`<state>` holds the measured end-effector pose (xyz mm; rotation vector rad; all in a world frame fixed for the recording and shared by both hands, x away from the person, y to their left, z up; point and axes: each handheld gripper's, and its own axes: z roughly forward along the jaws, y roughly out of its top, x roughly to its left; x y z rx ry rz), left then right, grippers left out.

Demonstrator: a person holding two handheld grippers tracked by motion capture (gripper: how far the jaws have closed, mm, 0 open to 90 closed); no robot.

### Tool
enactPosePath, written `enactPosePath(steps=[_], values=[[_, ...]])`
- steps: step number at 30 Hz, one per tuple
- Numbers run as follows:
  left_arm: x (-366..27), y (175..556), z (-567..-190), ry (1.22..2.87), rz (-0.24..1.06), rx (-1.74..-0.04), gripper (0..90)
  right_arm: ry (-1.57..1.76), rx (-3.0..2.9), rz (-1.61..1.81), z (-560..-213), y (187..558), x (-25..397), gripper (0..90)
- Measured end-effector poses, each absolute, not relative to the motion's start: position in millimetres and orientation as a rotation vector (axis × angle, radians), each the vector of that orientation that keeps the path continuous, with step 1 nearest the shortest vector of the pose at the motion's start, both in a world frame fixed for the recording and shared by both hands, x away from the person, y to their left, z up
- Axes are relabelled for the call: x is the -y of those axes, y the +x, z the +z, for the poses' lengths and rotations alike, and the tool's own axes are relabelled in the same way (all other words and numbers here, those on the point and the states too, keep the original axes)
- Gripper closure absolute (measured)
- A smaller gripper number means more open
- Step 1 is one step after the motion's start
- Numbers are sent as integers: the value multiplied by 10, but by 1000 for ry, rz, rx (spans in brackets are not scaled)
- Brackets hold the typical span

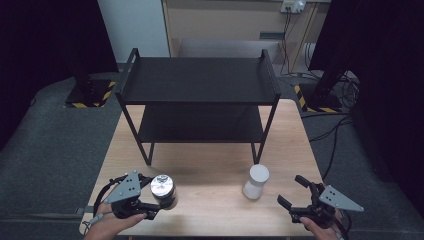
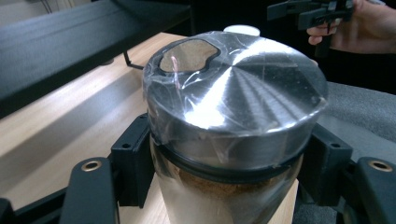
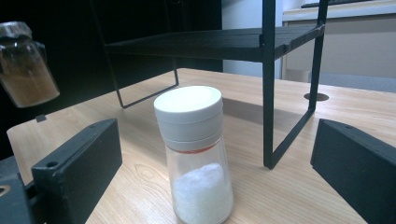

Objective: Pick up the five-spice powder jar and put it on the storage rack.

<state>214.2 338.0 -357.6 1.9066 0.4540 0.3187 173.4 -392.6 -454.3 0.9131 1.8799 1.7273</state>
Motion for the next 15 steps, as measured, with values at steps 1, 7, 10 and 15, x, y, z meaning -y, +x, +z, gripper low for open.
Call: enactPosePath(steps=[1, 7, 10, 15], values=[[-3378, 2158, -3539, 1909, 316, -447, 299, 913, -1881, 1728, -4543, 1733, 3924, 25], [-3353, 2219, -3339, 1922, 323, -430, 299, 914, -1885, 1730, -4546, 1735, 3913, 25], [-3361, 2240, -3264, 1920, 320, -426, 299, 915, -1885, 1730, -4551, 1735, 3915, 25], [-3404, 2300, -3143, 1904, 303, -433, 299, 912, -1888, 1732, -4554, 1740, 3913, 26]])
